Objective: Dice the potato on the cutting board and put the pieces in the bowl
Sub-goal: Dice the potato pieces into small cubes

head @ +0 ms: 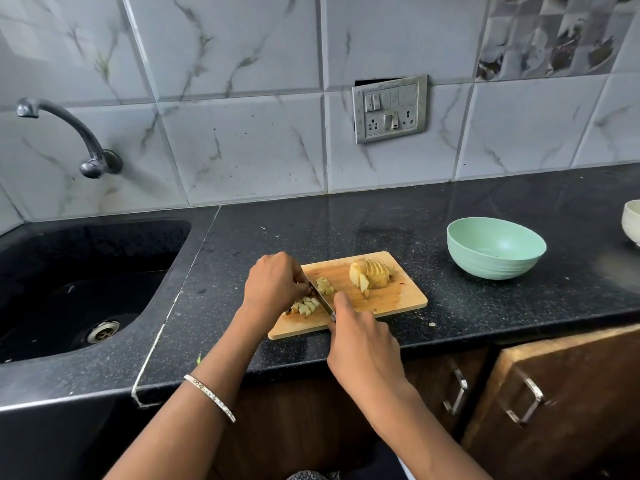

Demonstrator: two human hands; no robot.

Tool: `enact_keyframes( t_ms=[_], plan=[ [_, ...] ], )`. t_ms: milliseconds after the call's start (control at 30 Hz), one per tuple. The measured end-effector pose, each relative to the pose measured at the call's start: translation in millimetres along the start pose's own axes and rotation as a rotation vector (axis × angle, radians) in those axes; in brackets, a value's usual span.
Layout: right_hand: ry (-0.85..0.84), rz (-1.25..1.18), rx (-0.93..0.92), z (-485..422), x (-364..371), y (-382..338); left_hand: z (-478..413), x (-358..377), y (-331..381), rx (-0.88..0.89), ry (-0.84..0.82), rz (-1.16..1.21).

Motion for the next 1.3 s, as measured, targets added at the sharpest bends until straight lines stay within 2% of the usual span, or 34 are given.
enact_keyframes(
  t_ms=[233,467,800,967,1100,1300],
  plan=[
    [-0.003,0.041,0.002,20.1,-9.8,3.4,1.1,-0.4,2.4,-0.003,0.024,0.012],
    [-0.032,-0.058,0.039,10.7,-41.1,19.4,-4.9,-1.8,-4.9,-0.023,-0.006,0.027],
    [0.081,-0.044,0.069,-7.6,-46.0,34.0,-12.4,-5.4,-5.2,0.015,0.036,0.067],
    [0.017,-0.035,0.107,-3.5,-30.8,40.8,-9.3,15.9,5.2,0.052,-0.084,-0.089],
    [-0.026,-0.132,0.097,0.6,-19.6,39.1,-4.3,20.2,14.1,0.074,-0.071,-0.154],
    [0.031,-0.173,0.131,-2.1,-27.3,52.2,-5.4,-0.1,-3.1,0.005,0.023,0.045]
  ],
)
Point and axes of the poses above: each hand's wrist, its own z-axis away from the middle knuckle, its own x-axis out of the palm, y = z × x, the point moved 10 cm from there along -z, towards the middle knuckle, and after that the axes turned 12 degrees about y, right-handed, at the moved point
